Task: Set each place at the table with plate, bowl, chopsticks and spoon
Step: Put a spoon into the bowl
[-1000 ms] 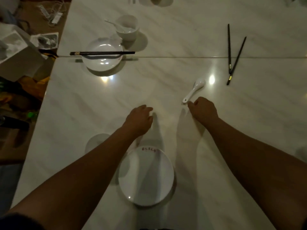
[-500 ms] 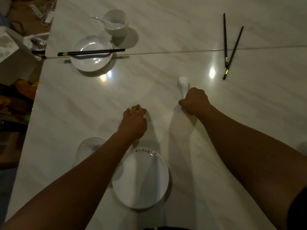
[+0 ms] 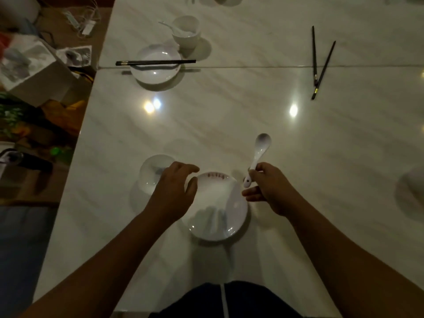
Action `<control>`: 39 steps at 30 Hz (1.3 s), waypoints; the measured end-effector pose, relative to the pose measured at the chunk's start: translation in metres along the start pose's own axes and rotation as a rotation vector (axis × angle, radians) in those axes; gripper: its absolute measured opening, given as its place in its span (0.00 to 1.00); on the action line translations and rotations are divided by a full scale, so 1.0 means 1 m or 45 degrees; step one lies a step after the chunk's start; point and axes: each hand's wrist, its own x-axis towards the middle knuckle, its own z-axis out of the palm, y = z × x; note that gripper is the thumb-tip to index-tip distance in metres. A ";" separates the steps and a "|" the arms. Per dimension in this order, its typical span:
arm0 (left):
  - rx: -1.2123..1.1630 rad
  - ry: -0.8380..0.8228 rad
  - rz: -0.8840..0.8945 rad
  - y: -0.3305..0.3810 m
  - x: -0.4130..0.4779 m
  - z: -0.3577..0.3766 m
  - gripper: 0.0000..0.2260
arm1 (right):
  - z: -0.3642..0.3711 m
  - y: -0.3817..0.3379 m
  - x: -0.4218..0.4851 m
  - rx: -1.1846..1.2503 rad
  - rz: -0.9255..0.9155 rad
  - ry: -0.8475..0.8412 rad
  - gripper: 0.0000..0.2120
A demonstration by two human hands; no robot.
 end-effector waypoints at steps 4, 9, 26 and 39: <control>-0.070 0.131 -0.043 -0.021 -0.045 -0.009 0.09 | 0.033 0.022 -0.030 -0.027 -0.041 -0.101 0.05; -0.080 0.188 -0.160 -0.053 -0.085 -0.008 0.08 | 0.083 0.028 -0.049 -0.144 -0.164 -0.279 0.10; 0.371 -0.514 -0.397 -0.137 -0.125 0.004 0.31 | 0.190 0.009 -0.042 0.027 0.118 -0.382 0.04; -0.004 0.048 -0.434 -0.117 -0.089 -0.039 0.17 | 0.158 0.011 -0.037 -0.202 0.014 -0.414 0.12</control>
